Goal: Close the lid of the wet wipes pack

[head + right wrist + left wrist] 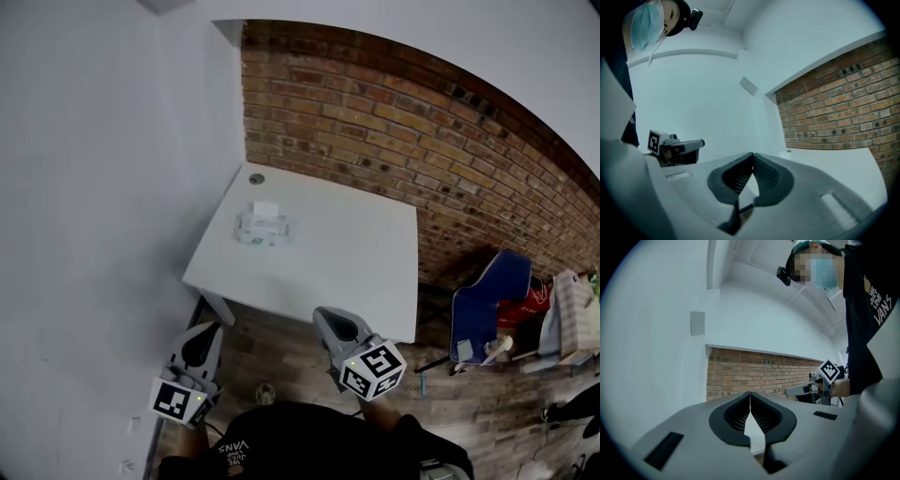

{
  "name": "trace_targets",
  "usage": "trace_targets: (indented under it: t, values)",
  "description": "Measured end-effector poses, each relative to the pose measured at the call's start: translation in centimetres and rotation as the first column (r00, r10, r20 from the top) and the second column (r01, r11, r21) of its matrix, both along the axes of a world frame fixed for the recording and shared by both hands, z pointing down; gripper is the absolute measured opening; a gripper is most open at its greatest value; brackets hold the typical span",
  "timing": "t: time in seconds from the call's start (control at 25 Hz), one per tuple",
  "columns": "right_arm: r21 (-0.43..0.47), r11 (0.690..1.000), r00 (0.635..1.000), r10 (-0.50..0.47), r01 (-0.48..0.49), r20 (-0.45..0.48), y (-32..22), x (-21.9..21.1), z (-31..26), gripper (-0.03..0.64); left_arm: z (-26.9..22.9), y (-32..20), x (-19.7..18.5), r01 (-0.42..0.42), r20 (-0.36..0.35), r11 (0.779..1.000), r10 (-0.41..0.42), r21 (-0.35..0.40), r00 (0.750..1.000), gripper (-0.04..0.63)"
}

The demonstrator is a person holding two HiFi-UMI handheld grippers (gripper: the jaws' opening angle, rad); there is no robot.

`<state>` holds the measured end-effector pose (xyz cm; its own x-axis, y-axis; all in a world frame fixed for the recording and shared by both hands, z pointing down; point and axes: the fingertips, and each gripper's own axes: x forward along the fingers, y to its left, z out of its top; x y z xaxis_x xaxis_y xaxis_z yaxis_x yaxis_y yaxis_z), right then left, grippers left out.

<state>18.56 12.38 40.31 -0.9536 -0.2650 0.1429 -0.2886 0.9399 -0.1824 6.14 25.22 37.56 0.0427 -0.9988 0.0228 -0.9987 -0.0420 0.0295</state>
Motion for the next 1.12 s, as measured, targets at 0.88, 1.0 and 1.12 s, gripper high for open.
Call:
trace_targets:
  t: [0.88, 1.0, 1.12]
  values:
    - [-0.034, 0.996, 0.996, 0.084, -0.085, -0.039, -3.1, -7.0, 1.8, -0.003, 1.6, -4.4, -8.2, -0.095, -0.029, 0.995, 0.095, -0.001, 0.995, 0.002]
    - [-0.034, 0.997, 0.996, 0.074, -0.075, -0.040, -4.4, -7.7, 2.0, -0.003, 2.3, -5.6, -8.9, -0.084, 0.005, 0.996, 0.084, -0.010, 0.996, 0.002]
    - [-0.036, 0.998, 0.997, 0.056, -0.058, -0.043, -6.1, -8.7, 2.1, -0.003, 2.4, -7.4, -10.0, -0.073, 0.024, 0.997, 0.073, -0.018, 0.997, 0.002]
